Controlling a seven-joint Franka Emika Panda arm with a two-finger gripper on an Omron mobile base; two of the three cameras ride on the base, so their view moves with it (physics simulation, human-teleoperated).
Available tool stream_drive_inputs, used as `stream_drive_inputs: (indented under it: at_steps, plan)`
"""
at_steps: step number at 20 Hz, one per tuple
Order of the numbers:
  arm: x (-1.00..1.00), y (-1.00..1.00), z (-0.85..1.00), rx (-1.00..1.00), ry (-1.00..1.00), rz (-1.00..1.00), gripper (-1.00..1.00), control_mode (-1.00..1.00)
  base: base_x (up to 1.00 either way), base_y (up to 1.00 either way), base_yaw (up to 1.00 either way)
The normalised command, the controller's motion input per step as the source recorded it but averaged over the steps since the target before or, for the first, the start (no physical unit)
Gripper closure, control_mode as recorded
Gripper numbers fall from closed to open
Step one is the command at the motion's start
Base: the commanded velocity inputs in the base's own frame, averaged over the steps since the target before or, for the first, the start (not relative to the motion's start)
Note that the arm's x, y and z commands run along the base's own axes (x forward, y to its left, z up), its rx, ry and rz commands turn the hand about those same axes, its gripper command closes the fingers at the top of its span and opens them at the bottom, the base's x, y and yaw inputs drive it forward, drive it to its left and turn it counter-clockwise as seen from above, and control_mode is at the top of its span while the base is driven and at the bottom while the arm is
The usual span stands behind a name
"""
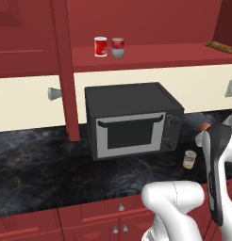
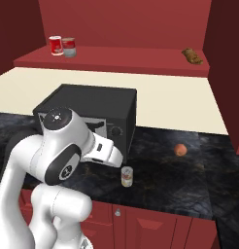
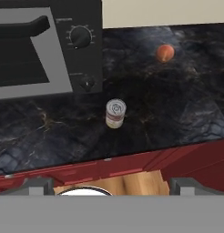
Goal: Pick the cans from the counter and place them in their designated side in the cabinet.
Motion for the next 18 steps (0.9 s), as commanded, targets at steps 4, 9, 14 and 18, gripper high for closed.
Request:
stream_drive_inputs:
  at_steps: [4,9,14,18]
  plan:
    - [0.12,-0.03,-0.09,0.00,0.00,0.00,-1.00,-1.00,0.00,0.00,0.00]
    - [0.16,-0.01,-0.13,0.00,0.00,0.00,-1.00,-1.00,0.00,0.00,0.00]
    - [0.16,-0.02,-0.15,0.00,0.00,0.00,-1.00,-1.00,0.00,0.00,0.00]
    - [0.16,-0.06,-0.16,0.00,0.00,0.00,-1.00,-1.00,0.00,0.00,0.00]
